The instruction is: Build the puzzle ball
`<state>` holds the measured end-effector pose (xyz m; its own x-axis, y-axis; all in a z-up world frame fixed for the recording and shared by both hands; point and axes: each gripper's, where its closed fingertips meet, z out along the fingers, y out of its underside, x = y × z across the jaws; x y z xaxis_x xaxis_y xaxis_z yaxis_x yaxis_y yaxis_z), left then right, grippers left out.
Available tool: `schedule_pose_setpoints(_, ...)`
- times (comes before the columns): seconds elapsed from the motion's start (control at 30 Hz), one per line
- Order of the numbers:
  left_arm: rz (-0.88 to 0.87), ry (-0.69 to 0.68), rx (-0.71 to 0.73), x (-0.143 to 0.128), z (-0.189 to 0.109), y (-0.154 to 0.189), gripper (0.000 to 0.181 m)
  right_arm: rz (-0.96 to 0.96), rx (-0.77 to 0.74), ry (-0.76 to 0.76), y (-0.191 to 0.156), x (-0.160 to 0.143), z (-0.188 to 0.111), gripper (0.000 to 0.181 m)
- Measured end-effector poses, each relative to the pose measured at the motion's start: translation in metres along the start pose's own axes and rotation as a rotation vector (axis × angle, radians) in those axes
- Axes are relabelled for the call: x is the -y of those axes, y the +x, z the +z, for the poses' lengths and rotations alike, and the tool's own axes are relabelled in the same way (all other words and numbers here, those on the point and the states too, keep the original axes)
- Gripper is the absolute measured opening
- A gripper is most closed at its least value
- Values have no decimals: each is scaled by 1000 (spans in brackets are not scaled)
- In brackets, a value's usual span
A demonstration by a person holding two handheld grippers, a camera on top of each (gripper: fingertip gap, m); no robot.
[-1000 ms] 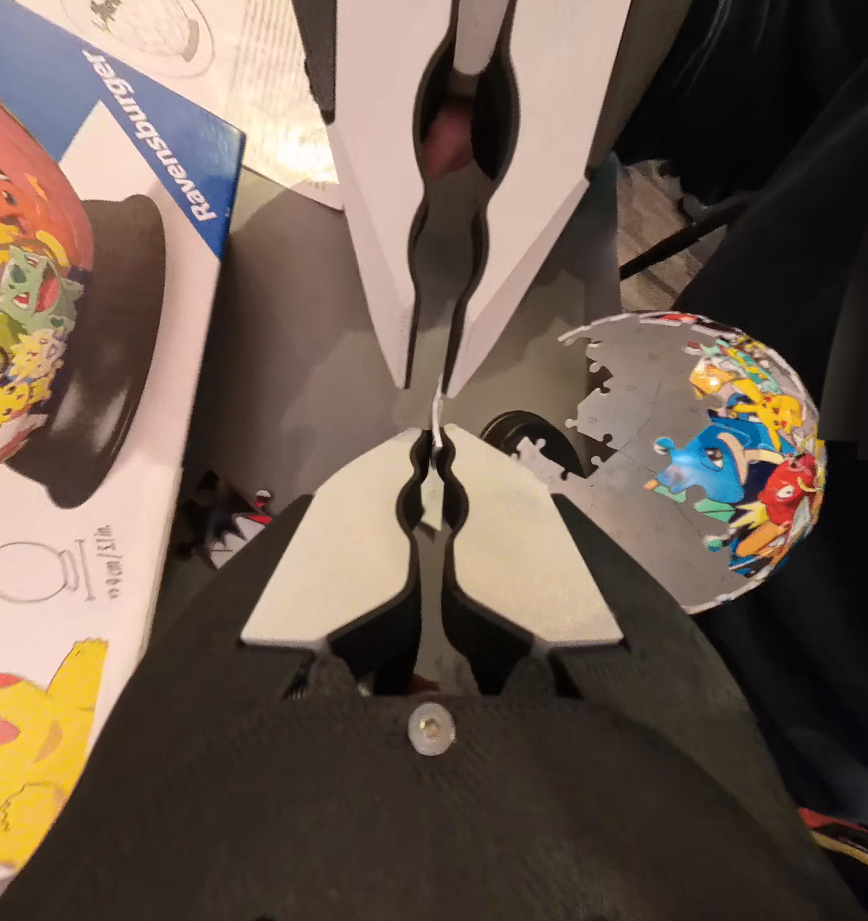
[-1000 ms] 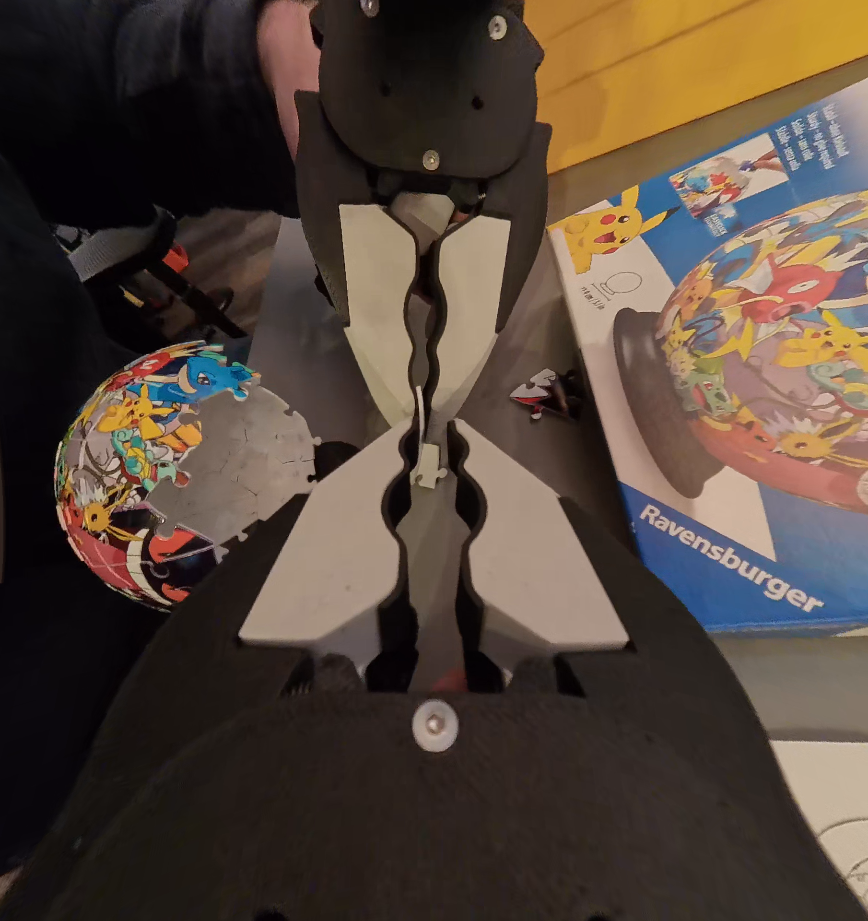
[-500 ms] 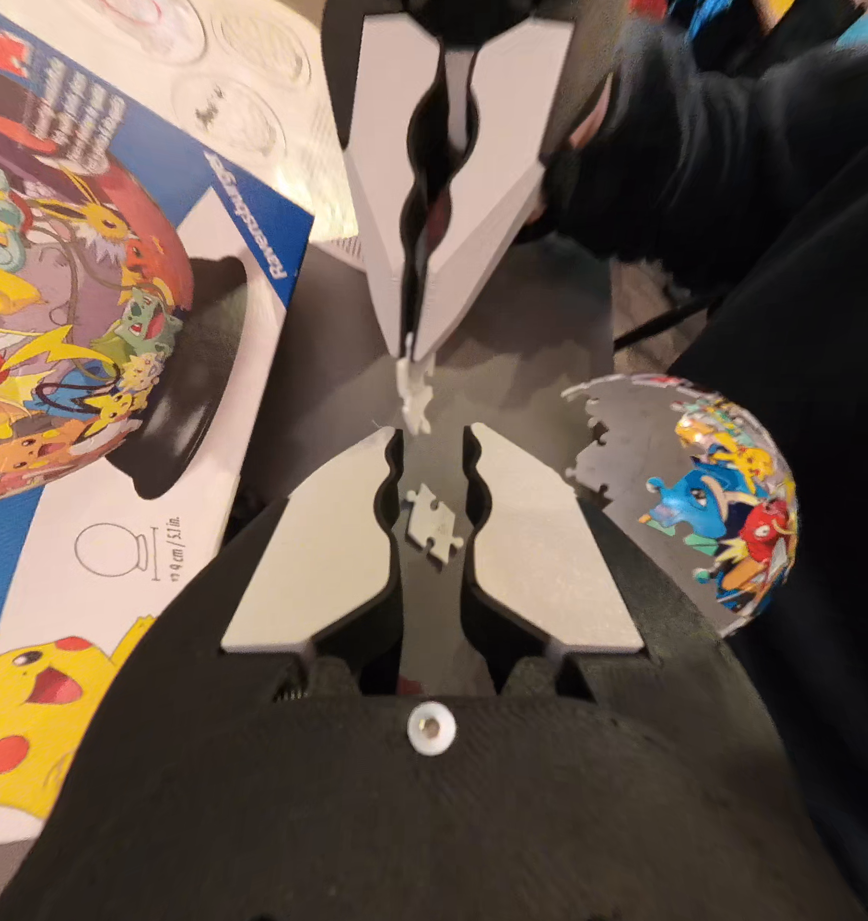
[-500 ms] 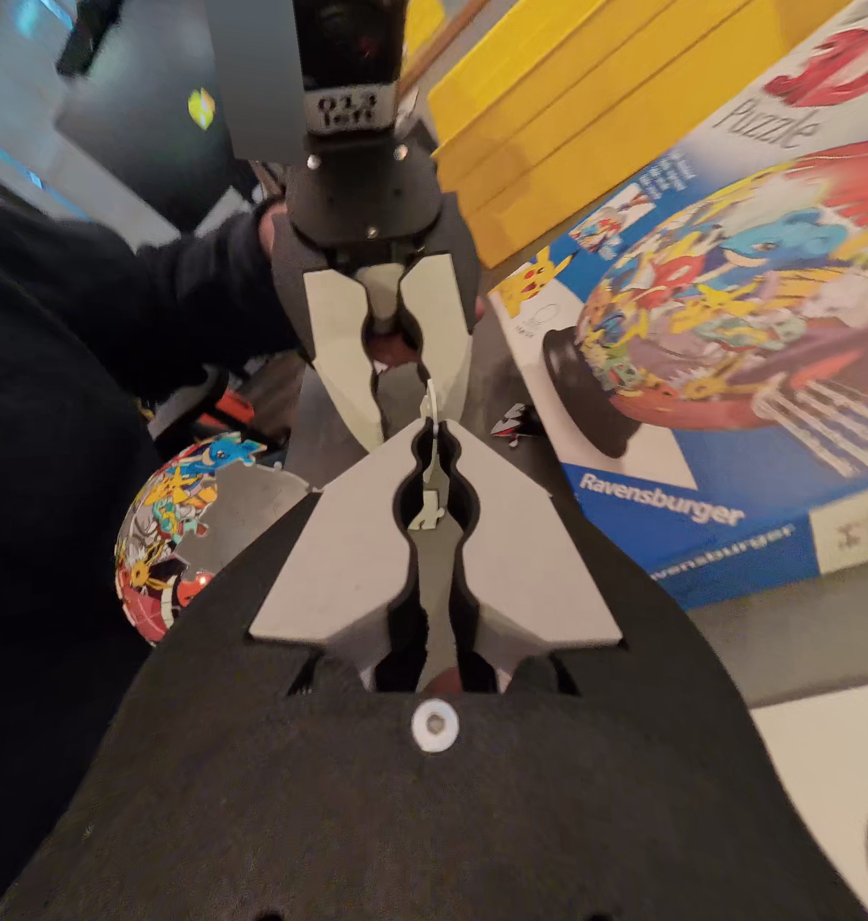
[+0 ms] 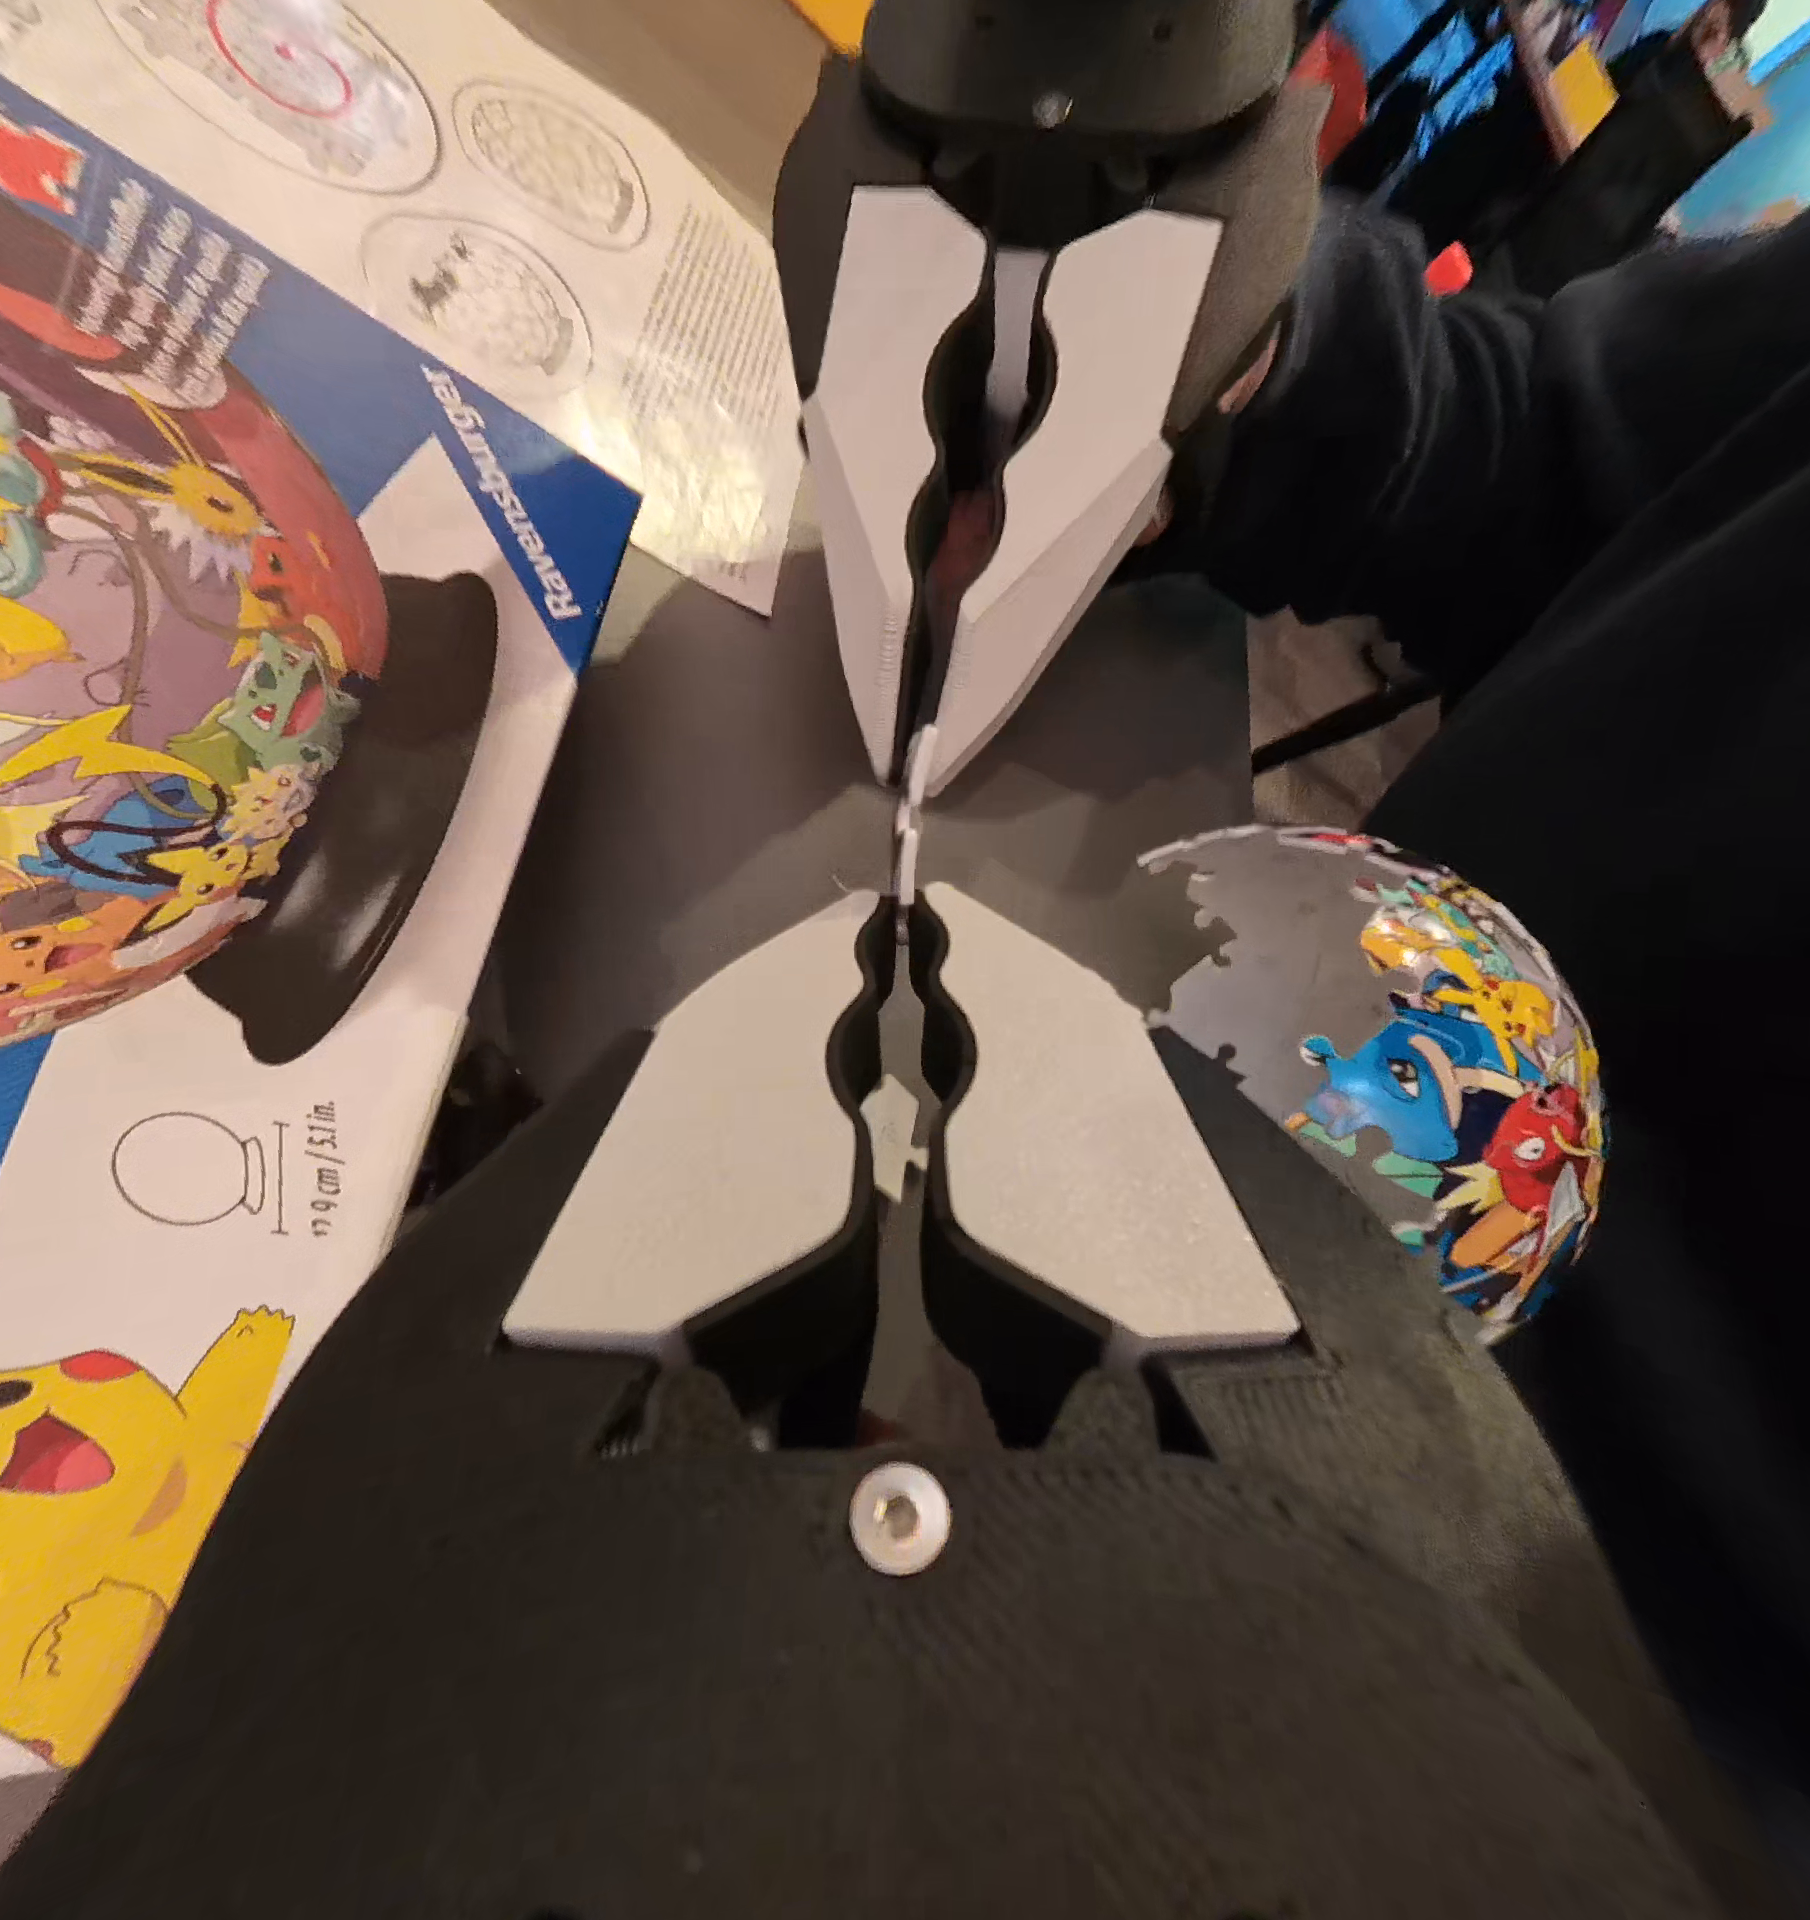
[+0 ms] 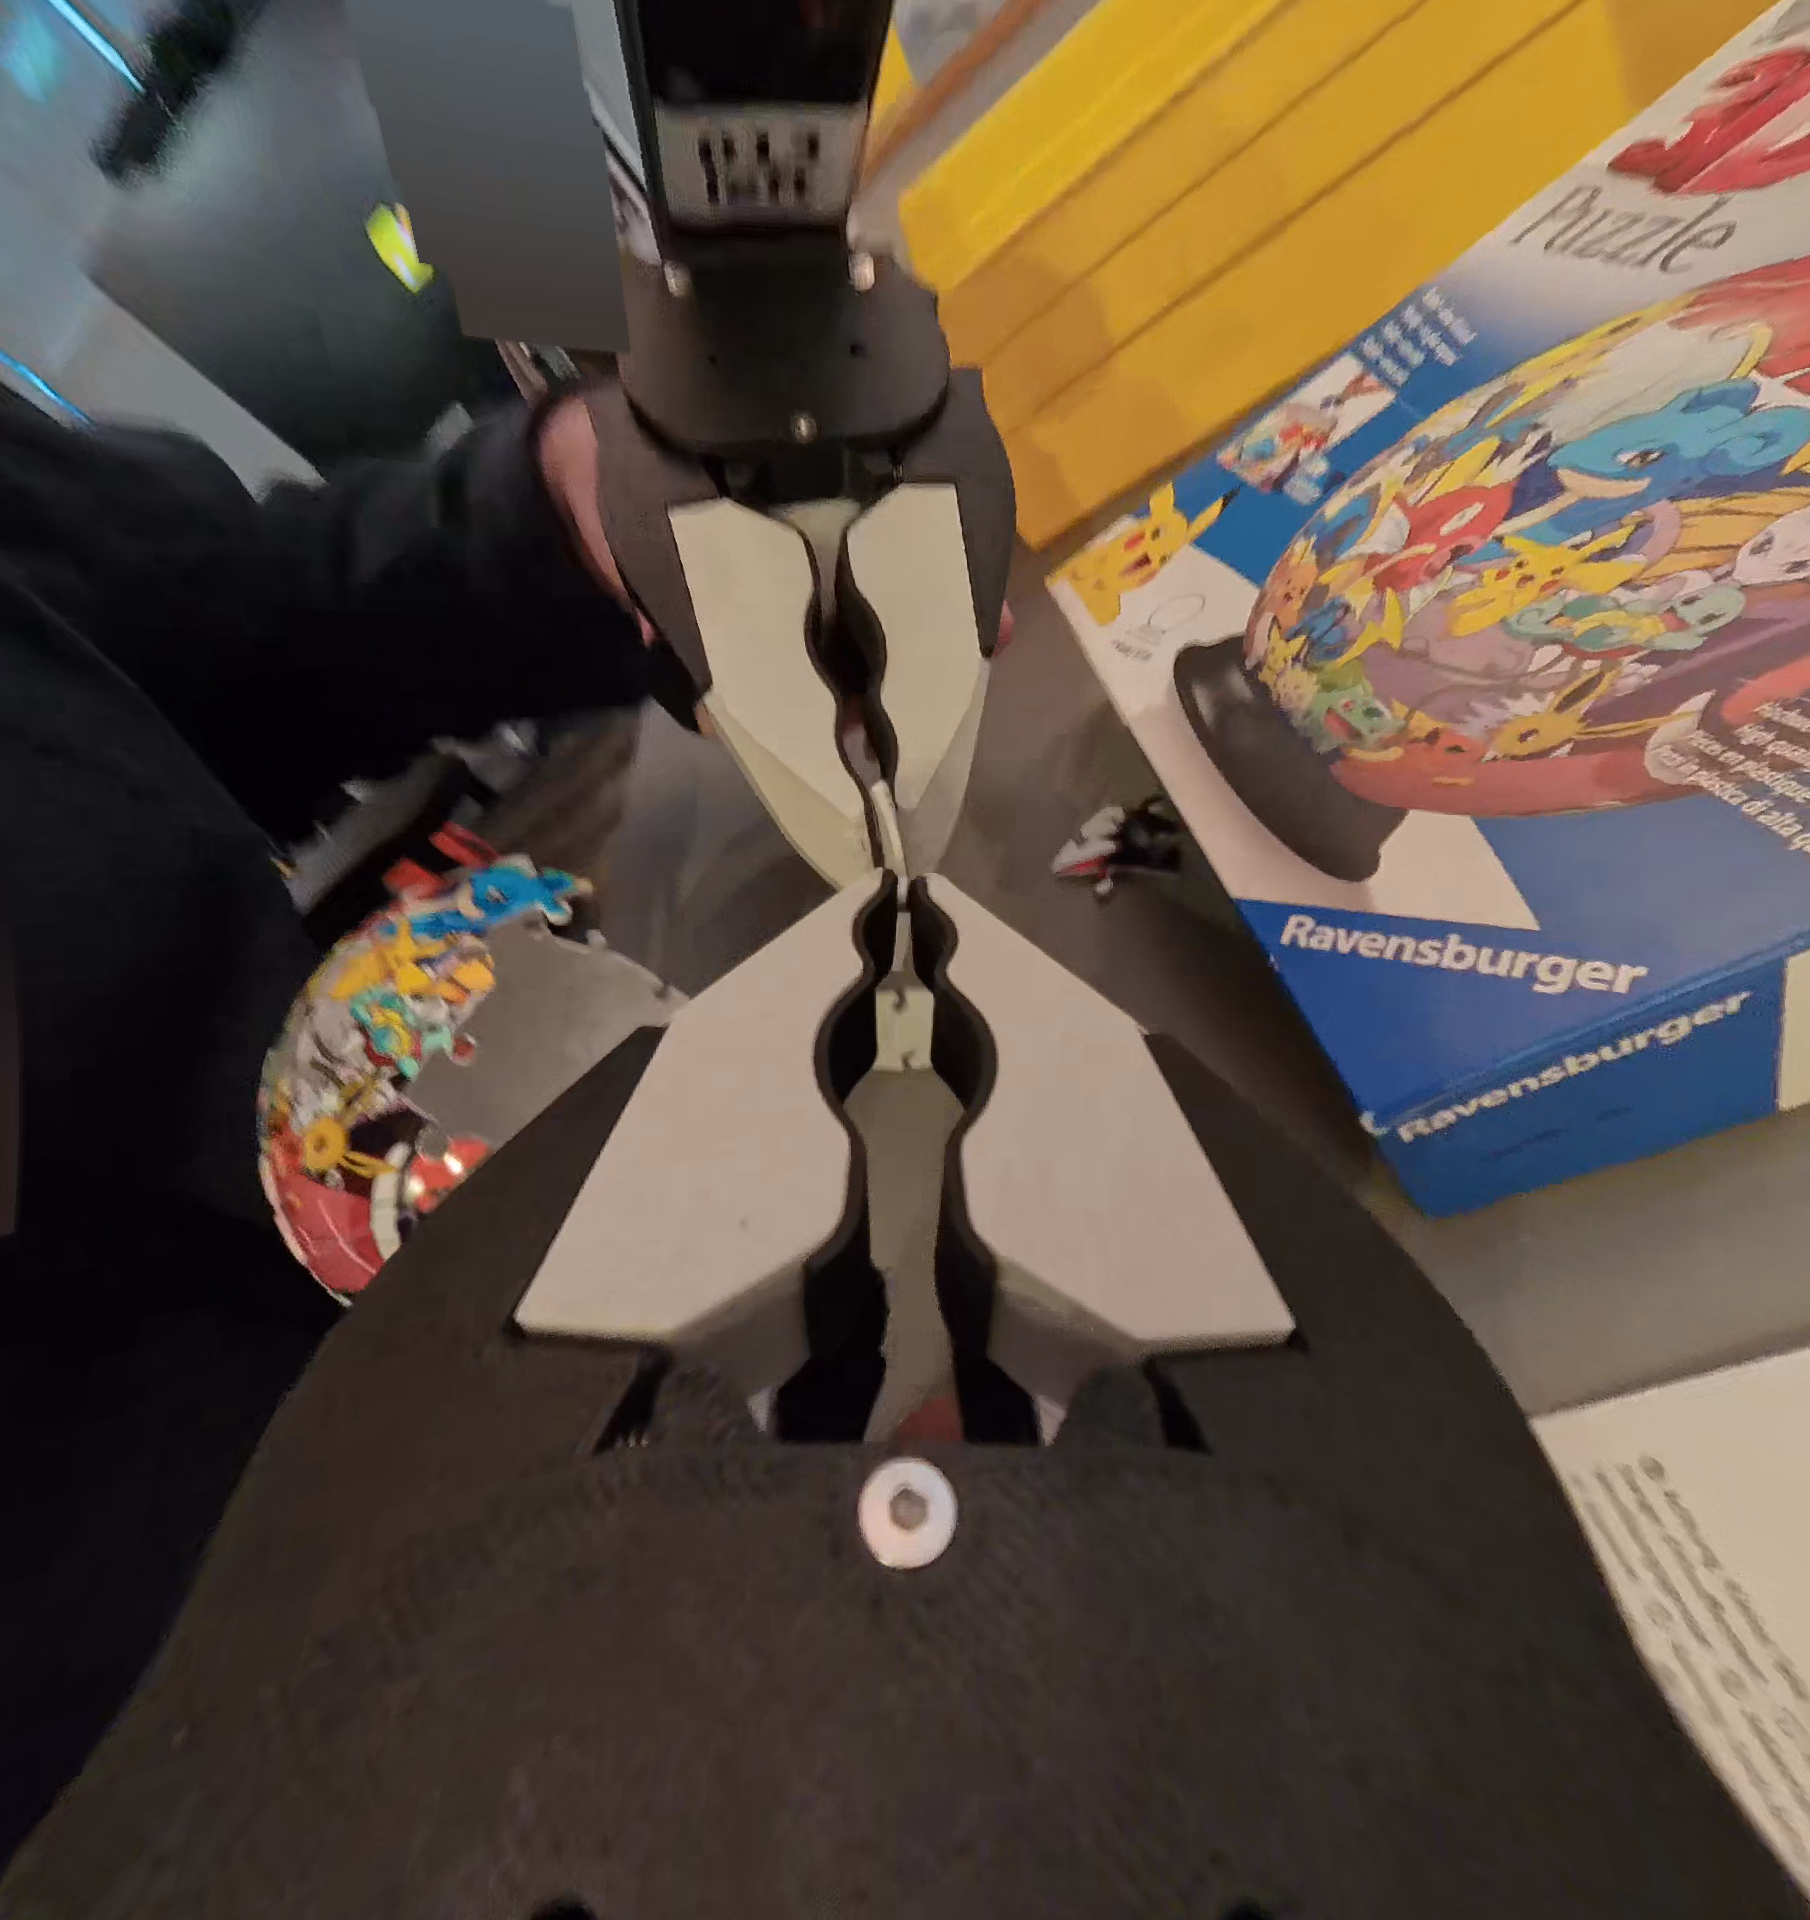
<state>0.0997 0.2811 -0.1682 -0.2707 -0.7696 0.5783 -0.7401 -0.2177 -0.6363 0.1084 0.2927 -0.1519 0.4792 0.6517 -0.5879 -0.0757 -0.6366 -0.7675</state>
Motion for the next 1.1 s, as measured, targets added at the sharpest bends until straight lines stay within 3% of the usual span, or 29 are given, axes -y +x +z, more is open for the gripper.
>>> schedule_pose_setpoints(0.13, 24, -100, -7, -8, 5, 2, 2, -102, -57, -153, 0, -12, -3, 4)
schedule_pose_setpoints(0.27, 82, -204, 11, -12, 9, 2, 2, -204, -86, -187, -6, 0, -6, 8)
schedule_pose_setpoints(0.57, 114, -339, -2, -27, 21, 6, 1, -273, -51, -347, -10, -21, 2, 0)
schedule_pose_setpoints(1.1, 16, -214, -43, -31, 25, 4, 8, 54, 66, -118, -5, -25, -2, 0)
